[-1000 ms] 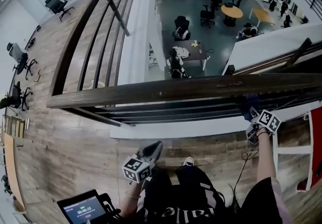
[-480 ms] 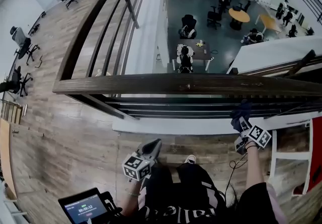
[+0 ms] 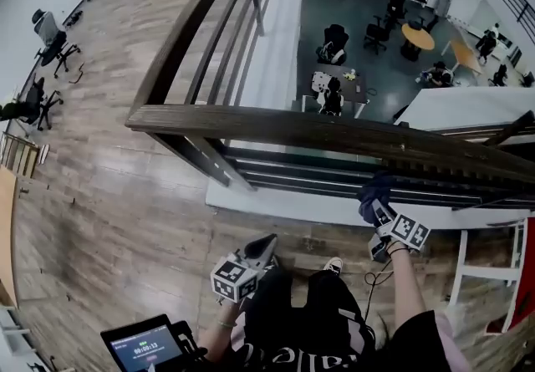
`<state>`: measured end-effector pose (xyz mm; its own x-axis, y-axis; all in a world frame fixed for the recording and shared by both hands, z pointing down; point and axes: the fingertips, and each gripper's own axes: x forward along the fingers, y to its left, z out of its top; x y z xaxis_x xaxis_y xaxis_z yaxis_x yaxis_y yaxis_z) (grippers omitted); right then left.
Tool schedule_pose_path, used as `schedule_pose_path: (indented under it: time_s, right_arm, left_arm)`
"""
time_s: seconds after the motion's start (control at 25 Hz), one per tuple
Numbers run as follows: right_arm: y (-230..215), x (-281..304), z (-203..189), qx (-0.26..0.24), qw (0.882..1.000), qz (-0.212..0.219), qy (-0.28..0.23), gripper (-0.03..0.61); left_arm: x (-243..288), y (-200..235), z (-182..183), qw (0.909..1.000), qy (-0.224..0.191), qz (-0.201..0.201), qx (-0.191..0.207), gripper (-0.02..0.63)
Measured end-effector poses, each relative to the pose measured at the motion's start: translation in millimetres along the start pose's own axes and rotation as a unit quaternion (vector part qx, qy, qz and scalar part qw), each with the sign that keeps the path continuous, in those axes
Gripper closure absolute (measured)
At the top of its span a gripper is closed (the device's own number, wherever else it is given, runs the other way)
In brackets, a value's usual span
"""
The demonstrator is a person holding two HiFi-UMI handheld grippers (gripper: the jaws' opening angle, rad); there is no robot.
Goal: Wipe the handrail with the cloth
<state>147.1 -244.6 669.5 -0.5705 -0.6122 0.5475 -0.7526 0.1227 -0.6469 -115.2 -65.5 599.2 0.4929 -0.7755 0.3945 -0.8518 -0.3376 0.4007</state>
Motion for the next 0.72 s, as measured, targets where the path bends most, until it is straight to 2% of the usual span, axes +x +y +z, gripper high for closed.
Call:
schedule_pose_path:
  time_s: [0.2, 0.4, 0.72]
  right_arm:
    - [66.6, 45.5, -67.3, -0.035, 0.995, 0.050, 0.078, 0.480]
    - [150.9, 131.2, -155.7, -0.112, 0.978, 0.081, 0.156, 0.480]
    - [230.3, 235.4, -229.0, -0.156, 0.957, 0.117, 0.217, 0.480]
  left_arm:
    - [-19.8, 14.6, -24.1, 0.9999, 0.012, 0.005, -0.008, 0.614]
    - [-55.2, 80.8, -35.0, 0.9998, 0.005, 0.015, -0.011, 0.614]
    - [-85.1, 146.6, -58.6, 0.9988, -0.002, 0.038, -0.031, 0.614]
